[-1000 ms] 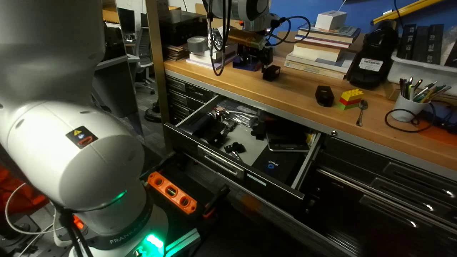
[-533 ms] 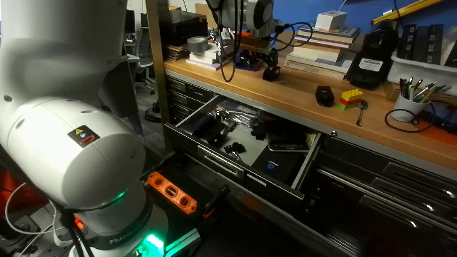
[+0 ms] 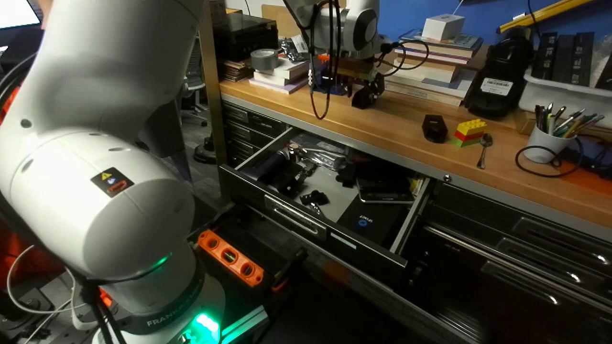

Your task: Put the black objects in the drawer and close it

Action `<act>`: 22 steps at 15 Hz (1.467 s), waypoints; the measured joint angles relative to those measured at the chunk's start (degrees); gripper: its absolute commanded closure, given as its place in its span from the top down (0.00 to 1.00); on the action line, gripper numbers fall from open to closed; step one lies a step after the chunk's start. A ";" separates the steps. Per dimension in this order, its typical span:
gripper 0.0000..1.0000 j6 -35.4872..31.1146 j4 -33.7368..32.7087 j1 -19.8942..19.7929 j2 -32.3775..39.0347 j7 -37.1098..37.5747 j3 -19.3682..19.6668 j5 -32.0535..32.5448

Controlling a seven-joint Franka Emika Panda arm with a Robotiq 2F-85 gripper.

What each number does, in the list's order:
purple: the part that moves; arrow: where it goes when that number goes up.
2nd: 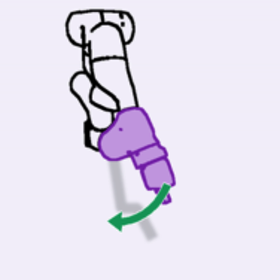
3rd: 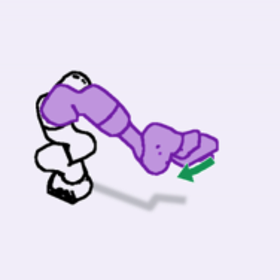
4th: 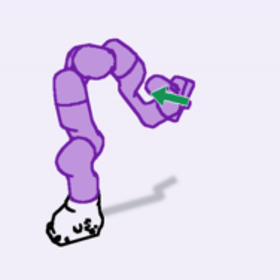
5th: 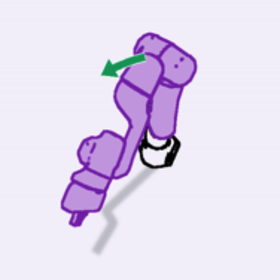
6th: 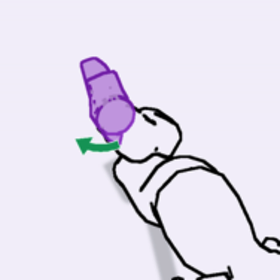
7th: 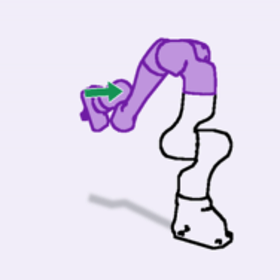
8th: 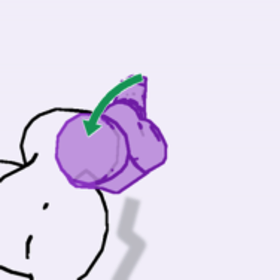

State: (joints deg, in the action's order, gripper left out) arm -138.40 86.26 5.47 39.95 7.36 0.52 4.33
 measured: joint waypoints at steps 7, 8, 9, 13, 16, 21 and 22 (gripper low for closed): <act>0.26 2.67 -4.34 0.81 2.57 1.32 1.28 0.00; 0.26 3.57 -4.49 1.28 2.50 2.16 1.89 0.17; 0.26 4.61 -4.48 1.73 2.29 3.09 2.49 0.55; 0.26 10.23 -2.32 2.35 -0.18 5.03 3.13 1.09; 0.26 13.93 3.66 1.93 -4.76 4.95 2.32 0.16; 0.26 16.85 17.68 0.74 -14.70 4.11 -0.52 -4.64; 0.26 16.68 20.88 0.59 -16.67 3.98 -1.03 -5.96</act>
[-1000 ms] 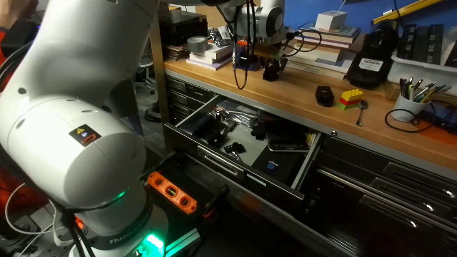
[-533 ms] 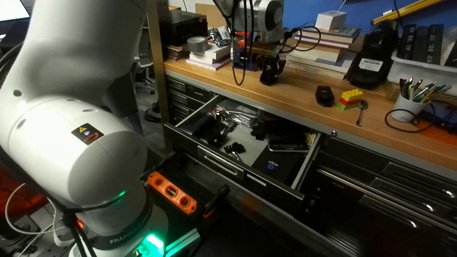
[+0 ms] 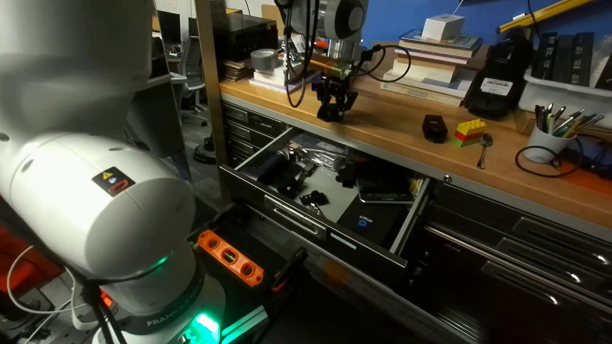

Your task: Put the black objects in the drawer and close it

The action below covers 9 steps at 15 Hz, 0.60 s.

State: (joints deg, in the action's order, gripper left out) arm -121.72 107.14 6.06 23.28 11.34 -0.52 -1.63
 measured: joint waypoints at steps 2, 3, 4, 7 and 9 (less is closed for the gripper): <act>0.26 -1.44 6.29 -0.16 -3.52 -0.03 -0.78 -2.52; 0.26 -2.60 9.41 -0.20 -5.02 -0.08 -1.10 -3.95; 0.26 -4.24 12.48 -0.24 -6.33 -0.15 -1.37 -5.51; 0.26 -11.78 20.62 -0.26 -8.56 -0.71 -2.04 -10.04; 0.26 -17.70 24.98 -0.27 -8.72 -1.04 -2.55 -12.60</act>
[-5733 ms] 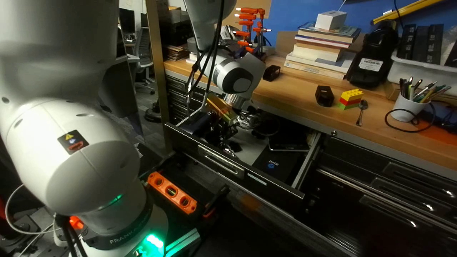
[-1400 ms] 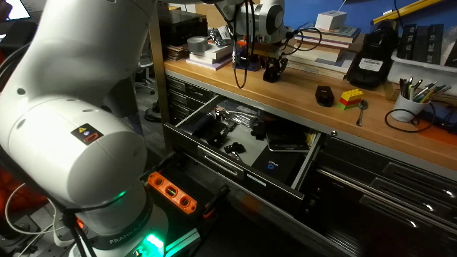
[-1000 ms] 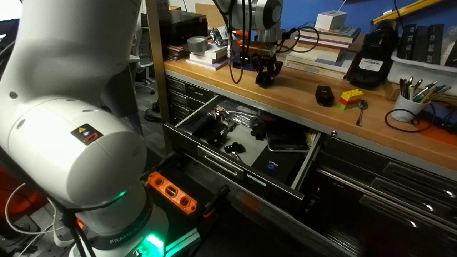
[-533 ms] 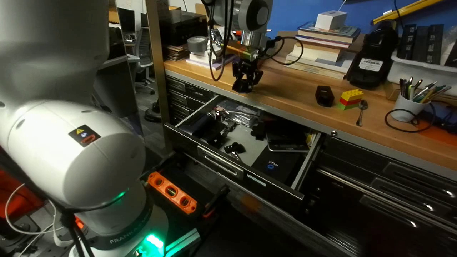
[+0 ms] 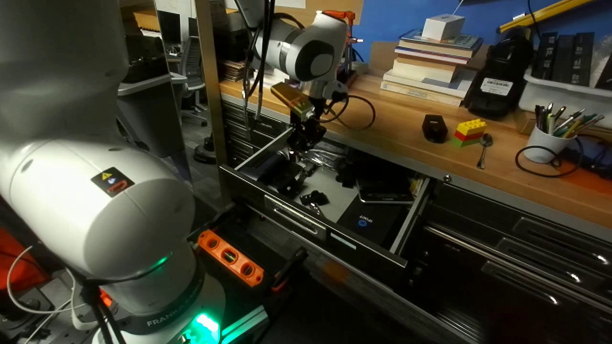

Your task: Put the black objects in the drawer and close it

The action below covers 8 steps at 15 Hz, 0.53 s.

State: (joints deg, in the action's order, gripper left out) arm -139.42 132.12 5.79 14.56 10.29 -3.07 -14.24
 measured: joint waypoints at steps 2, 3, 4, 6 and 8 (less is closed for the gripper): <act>0.26 -5.75 3.87 0.03 0.07 0.11 -0.80 -1.33; 0.26 -8.77 5.77 0.11 0.08 0.33 -1.34 -1.80; 0.26 -11.72 7.56 0.27 0.09 0.77 -1.92 -2.24; 0.26 -17.37 11.16 0.70 0.23 1.99 -3.36 -3.77; 0.26 -22.90 14.72 1.15 0.64 3.16 -5.17 -6.43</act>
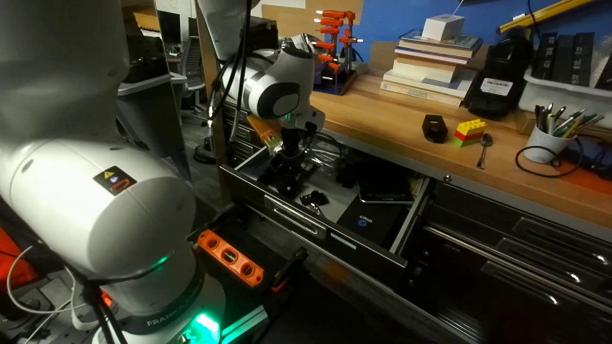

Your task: Put the black objects in the drawer and close it

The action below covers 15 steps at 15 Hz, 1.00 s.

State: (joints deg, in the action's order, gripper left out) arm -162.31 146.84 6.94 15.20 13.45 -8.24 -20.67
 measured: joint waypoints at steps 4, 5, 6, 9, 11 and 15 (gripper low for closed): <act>0.26 -9.95 4.64 0.27 1.48 1.95 -5.01 -5.49; 0.26 -11.60 5.15 0.28 1.61 2.60 -5.81 -5.77; 0.26 -12.72 5.73 0.28 1.61 3.26 -6.48 -5.81; 0.26 -15.65 7.31 0.66 1.35 4.44 -7.15 -5.77; 0.25 -17.25 7.64 2.05 1.38 4.92 -6.15 -4.90; 0.25 -17.69 7.01 5.07 2.22 5.15 -2.00 -0.54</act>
State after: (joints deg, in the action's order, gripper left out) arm -180.00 153.85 12.02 17.42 18.61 -10.24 -21.21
